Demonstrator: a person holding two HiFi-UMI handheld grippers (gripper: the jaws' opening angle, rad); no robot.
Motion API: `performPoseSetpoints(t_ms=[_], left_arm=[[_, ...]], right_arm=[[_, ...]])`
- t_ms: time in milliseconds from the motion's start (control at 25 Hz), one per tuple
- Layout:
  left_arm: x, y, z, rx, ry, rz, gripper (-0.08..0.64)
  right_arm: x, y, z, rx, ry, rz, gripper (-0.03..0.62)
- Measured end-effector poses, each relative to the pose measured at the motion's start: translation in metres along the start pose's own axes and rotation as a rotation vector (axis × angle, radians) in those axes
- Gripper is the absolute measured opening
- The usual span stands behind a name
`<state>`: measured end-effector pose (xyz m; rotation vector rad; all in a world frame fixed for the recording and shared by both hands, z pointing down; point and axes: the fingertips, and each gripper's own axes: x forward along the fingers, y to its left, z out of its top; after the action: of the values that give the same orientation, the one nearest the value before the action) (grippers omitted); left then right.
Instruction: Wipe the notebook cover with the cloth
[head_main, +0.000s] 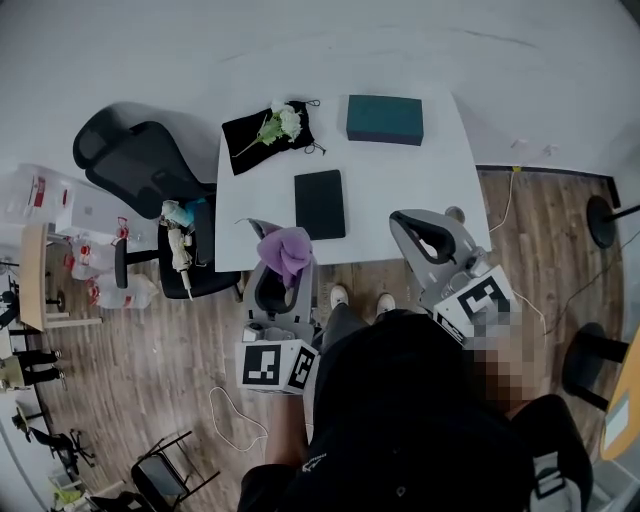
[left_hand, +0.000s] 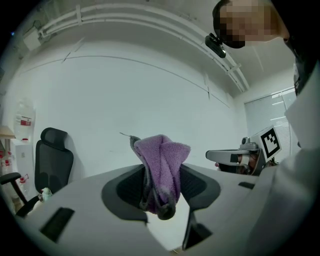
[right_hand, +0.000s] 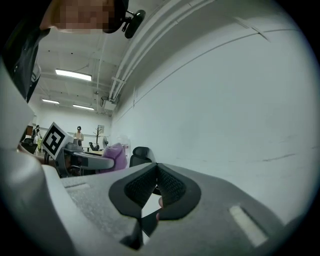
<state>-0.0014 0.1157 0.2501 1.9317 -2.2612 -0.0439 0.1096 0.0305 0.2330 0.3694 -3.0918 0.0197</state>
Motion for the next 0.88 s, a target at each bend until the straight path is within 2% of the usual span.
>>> performPoseSetpoints(t_ms=[200, 320, 640, 880], left_arm=[[-0.001, -0.002, 0.02, 0.026, -0.045, 0.001, 0.187], [-0.002, -0.004, 0.024, 0.035, -0.059, 0.003, 0.187], [-0.001, -0.007, 0.013, 0.056, -0.031, 0.011, 0.187], [0.0, -0.002, 0.014, 0.051, -0.024, 0.023, 0.187]], right_arm=[[-0.005, -0.006, 0.021, -0.032, -0.038, -0.005, 0.005], [-0.006, -0.006, 0.02, -0.034, -0.039, -0.002, 0.006], [-0.003, -0.006, 0.009, 0.023, -0.018, 0.006, 0.005], [0.003, -0.003, 0.009, 0.024, -0.02, 0.018, 0.005]])
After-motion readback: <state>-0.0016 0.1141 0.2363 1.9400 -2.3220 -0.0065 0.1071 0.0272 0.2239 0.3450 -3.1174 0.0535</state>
